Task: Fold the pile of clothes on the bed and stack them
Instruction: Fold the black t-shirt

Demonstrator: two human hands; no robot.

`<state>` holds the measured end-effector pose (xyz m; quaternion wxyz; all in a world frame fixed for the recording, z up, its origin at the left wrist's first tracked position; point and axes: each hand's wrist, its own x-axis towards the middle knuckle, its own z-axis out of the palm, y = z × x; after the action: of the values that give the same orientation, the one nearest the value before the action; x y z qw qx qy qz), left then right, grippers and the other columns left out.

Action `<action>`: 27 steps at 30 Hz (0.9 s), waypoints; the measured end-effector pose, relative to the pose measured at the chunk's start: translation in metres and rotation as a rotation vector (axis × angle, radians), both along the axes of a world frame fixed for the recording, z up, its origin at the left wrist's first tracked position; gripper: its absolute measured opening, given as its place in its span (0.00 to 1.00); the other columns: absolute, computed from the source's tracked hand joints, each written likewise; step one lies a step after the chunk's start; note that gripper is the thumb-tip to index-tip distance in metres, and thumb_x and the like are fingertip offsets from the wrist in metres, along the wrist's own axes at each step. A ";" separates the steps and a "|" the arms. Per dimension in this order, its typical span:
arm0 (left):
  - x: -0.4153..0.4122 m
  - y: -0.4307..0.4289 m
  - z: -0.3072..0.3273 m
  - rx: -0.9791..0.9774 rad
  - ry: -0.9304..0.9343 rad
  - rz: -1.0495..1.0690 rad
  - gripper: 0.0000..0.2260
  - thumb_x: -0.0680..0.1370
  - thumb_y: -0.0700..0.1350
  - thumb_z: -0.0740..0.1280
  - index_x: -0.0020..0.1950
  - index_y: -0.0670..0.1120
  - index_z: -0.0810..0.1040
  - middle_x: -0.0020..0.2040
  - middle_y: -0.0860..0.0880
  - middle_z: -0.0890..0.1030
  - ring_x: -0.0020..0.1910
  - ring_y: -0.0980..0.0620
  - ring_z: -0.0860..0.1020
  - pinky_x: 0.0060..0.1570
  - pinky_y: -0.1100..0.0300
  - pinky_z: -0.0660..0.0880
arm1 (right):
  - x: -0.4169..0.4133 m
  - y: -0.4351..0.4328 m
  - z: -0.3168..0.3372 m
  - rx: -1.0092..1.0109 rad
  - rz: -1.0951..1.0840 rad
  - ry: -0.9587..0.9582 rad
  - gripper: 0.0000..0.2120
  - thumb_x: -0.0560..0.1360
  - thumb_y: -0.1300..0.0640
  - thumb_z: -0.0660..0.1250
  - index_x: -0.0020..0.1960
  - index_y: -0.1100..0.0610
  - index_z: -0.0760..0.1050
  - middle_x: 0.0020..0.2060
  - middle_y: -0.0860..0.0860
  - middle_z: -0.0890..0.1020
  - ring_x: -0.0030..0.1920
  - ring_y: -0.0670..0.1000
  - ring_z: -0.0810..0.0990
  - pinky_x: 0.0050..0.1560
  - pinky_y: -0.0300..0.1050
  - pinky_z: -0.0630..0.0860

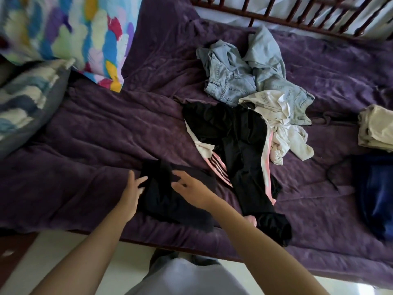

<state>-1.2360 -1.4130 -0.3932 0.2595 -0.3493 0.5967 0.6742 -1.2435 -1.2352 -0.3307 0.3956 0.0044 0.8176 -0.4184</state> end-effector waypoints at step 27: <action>0.034 -0.013 -0.057 -1.294 0.689 -1.386 0.43 0.44 0.45 0.82 0.60 0.47 0.80 0.58 0.40 0.80 0.57 0.38 0.78 0.51 0.42 0.76 | 0.043 0.015 -0.121 0.729 0.302 0.553 0.33 0.37 0.59 0.81 0.43 0.52 0.82 0.31 0.53 0.78 0.29 0.54 0.79 0.21 0.41 0.71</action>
<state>-1.2024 -1.4262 -0.4499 0.1683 0.2145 0.9620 -0.0142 -1.2004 -1.2201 -0.4514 0.1923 -0.0873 0.9770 -0.0278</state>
